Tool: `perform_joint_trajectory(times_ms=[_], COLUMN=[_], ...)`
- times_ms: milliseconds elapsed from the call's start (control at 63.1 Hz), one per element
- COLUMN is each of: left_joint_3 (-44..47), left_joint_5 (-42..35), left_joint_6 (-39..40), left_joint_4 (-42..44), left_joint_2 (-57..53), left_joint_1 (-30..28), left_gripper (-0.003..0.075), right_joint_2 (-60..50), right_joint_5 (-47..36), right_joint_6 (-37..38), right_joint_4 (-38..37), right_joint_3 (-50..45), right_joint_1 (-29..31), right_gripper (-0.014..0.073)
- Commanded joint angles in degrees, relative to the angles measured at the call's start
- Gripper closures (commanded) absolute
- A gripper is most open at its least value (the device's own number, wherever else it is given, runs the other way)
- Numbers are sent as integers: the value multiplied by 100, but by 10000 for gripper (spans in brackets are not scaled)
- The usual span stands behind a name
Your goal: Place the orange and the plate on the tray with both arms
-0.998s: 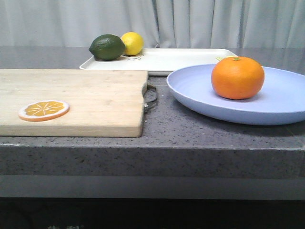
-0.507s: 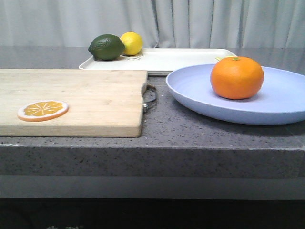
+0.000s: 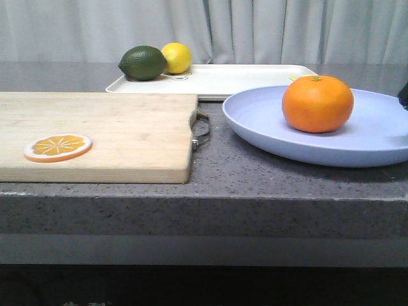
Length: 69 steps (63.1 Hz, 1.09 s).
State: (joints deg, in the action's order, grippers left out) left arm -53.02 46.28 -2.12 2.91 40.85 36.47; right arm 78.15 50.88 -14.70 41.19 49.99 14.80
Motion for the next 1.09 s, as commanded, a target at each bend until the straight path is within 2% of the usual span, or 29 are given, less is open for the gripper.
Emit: perform_joint_trajectory(times_ms=[0,301,365,523,634,1078], left_joint_3=[-154,-154,-154,-154,-154,-154], left_joint_5=[-392,-488,-488,-488,-488,-488], left_joint_6=[41,41,41,41,41,41], left_joint_4=[18,18,18,18,18,18], left_joint_2=[-8,-8,-8,-8,-8,-8], left_joint_1=[-7,-7,-7,-7,-7,-7], left_gripper=[101,101,101,101,101,101], right_joint_2=[-75,221,226,226,226,226], right_joint_5=[-103,-231,-233,-227,-227,-313], right_joint_6=[-85,-188,-188,-188,-188,-183], right_joint_4=[345,475,475,475,475,479], right_joint_3=[123,123,123,123,123,123], right_joint_1=[34,-301,-306,-306,-306,-294], right_gripper=[-50,-31,17,240,358,610])
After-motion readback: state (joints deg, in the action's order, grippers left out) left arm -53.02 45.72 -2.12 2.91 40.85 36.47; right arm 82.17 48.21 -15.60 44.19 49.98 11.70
